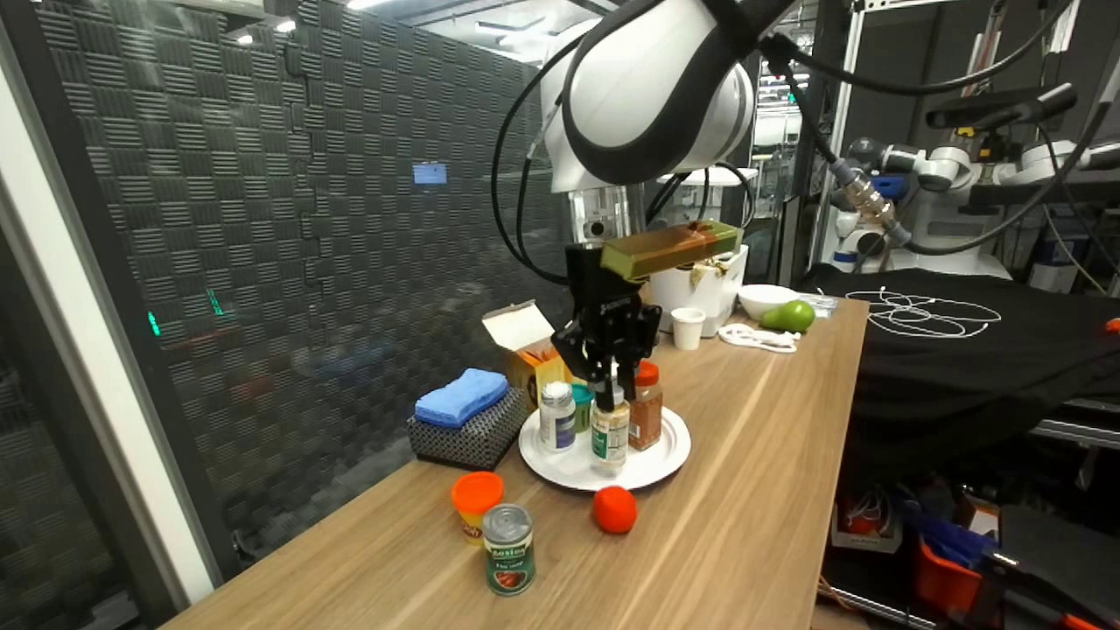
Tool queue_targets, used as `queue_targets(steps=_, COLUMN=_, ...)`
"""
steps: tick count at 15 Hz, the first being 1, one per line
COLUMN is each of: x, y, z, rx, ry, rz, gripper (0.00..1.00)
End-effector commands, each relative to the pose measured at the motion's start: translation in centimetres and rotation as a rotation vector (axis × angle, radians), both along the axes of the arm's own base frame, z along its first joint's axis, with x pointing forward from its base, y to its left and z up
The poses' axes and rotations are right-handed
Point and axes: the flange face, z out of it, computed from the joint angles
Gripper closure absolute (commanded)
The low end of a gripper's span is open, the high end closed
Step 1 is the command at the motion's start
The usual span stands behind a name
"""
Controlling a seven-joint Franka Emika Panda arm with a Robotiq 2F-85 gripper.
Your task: Put all the bottles and the orange plushie that are around the white plate on the white plate
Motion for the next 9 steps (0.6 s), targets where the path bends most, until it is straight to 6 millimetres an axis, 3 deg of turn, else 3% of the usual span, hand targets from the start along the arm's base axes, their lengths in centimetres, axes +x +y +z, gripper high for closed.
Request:
queue_targets(steps=1, x=2.6, y=-0.9, z=0.0, rx=-0.040, ry=0.009, rz=-0.030, gripper=0.84)
queue_targets(steps=9, x=4.8, y=-2.2, z=-1.7, rx=-0.030, ry=0.030, rz=-0.057, gripper=0.84)
